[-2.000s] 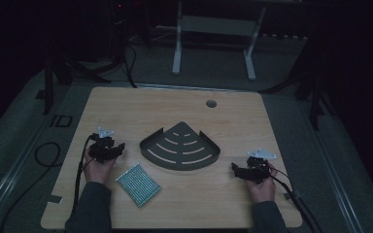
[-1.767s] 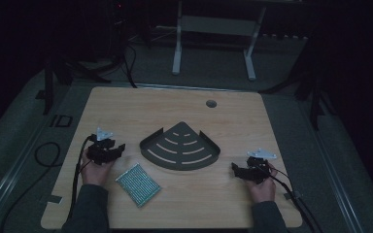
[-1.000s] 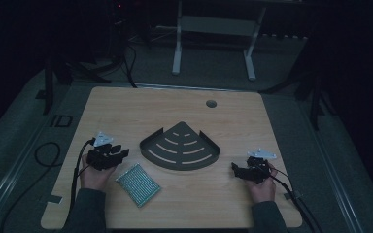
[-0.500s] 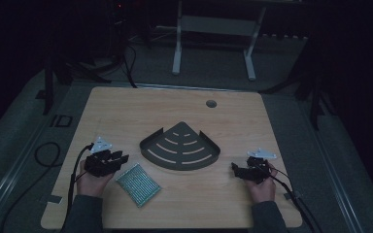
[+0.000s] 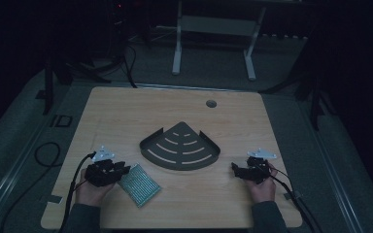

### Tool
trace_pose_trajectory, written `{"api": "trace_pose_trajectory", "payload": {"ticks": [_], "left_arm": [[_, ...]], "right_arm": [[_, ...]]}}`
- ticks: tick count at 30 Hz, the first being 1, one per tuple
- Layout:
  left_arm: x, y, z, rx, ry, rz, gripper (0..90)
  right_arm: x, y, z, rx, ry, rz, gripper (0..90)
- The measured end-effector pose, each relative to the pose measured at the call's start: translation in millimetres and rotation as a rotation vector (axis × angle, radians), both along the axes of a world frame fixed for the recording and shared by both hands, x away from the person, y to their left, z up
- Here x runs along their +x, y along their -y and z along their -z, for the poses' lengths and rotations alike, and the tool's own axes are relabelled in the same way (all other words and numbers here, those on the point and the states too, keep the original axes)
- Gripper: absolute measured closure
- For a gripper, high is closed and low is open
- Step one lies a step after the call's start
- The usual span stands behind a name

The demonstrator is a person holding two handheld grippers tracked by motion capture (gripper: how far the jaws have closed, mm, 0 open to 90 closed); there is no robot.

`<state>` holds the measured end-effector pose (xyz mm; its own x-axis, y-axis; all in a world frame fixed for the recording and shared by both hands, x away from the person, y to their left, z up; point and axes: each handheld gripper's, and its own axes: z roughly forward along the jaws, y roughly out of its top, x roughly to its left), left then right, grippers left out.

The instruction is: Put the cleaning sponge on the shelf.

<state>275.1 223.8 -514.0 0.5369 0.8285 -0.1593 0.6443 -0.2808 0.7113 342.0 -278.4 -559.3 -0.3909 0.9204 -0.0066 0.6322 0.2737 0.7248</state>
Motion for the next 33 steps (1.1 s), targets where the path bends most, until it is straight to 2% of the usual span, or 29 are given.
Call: {"api": "trace_pose_trajectory", "payload": {"ticks": [6, 10, 21, 26, 33], "left_arm": [[-4.3, 0.6, 4.1, 0.027, -0.026, 0.013, 72.0], [-6.0, 1.2, 7.8, 0.020, -0.036, 0.015, 72.5], [-12.6, 7.3, 9.4, 0.030, -0.048, 0.041, 74.6], [-14.9, 9.4, 12.4, 0.057, -0.061, 0.050, 75.5], [-20.2, 10.5, 13.5, 0.063, -0.064, 0.059, 79.0]], "right_arm": [[0.0, 0.1, 0.0, 0.000, -0.001, -0.001, 16.1], [0.1, 0.1, 0.0, 0.000, -0.001, -0.002, 16.1], [0.0, 0.1, 0.0, 0.000, -0.001, -0.002, 16.1], [0.0, 0.1, 0.0, 0.000, -0.001, -0.001, 16.1], [0.1, 0.1, 0.0, 0.000, -0.001, -0.001, 16.1]]}}
